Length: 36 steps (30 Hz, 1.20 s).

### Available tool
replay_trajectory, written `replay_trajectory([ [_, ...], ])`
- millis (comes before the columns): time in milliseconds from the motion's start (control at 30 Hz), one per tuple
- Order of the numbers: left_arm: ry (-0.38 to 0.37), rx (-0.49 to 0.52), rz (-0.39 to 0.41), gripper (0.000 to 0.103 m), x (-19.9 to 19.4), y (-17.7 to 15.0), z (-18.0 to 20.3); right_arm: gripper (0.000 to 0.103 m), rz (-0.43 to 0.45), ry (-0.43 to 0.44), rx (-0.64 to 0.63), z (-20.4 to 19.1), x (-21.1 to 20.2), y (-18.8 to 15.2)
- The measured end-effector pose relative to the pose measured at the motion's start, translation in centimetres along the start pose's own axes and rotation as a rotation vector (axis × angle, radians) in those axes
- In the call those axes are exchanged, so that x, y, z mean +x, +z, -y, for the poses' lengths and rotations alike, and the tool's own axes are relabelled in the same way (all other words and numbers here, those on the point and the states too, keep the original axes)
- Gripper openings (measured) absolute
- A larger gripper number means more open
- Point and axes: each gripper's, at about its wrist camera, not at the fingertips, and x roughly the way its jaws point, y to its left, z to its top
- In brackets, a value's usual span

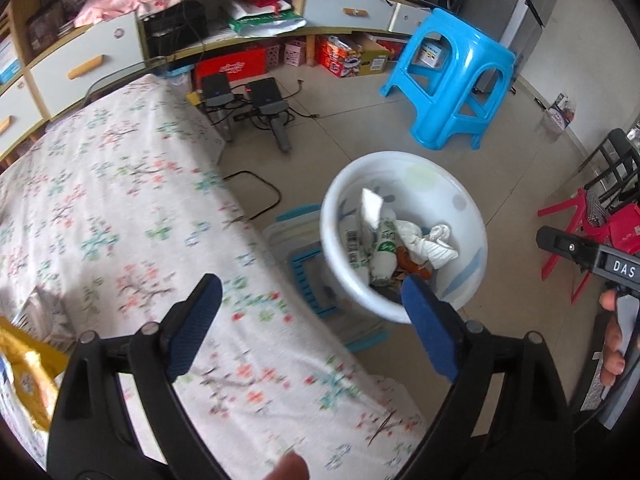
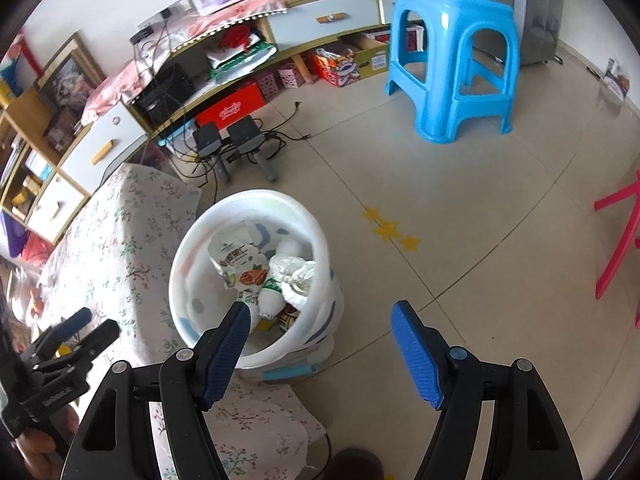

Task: Collect trash
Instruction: 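Move both open grippers back to the items on the table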

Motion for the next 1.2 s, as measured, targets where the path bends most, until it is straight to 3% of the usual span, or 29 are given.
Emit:
replay_trajectory([
  [267,0.062,-0.037,0.045,0.097,-3.4,-1.8,-3.7,0.092,0.033,-0.012,-0.074,-4.6,-0.7,-0.9],
  [333,0.081,-0.053,0.060,0.100,-4.4,-2.4,-4.8,0.103,0.032,0.023,-0.074,-5.7,-0.9,-1.0],
  [667,0.157,-0.133,0.132,0.102,-9.4,-5.1,-10.4,0.103,0.027,0.022,-0.209,-12.4,-0.5,-2.4],
  [800,0.231,-0.178,0.158,0.102,-11.1,-6.1,-13.2,0.103,0.019,0.040,-0.242,-14.5,-0.2,-3.0],
  [1000,0.348,-0.273,0.132,0.102,-12.6,-7.3,-17.9,0.103,0.019,0.086,-0.277,-18.5,0.1,-3.6],
  [1200,0.426,-0.341,0.140,0.102,-13.7,-8.6,-22.5,0.103,-0.005,0.117,-0.338,-23.2,1.0,-4.4],
])
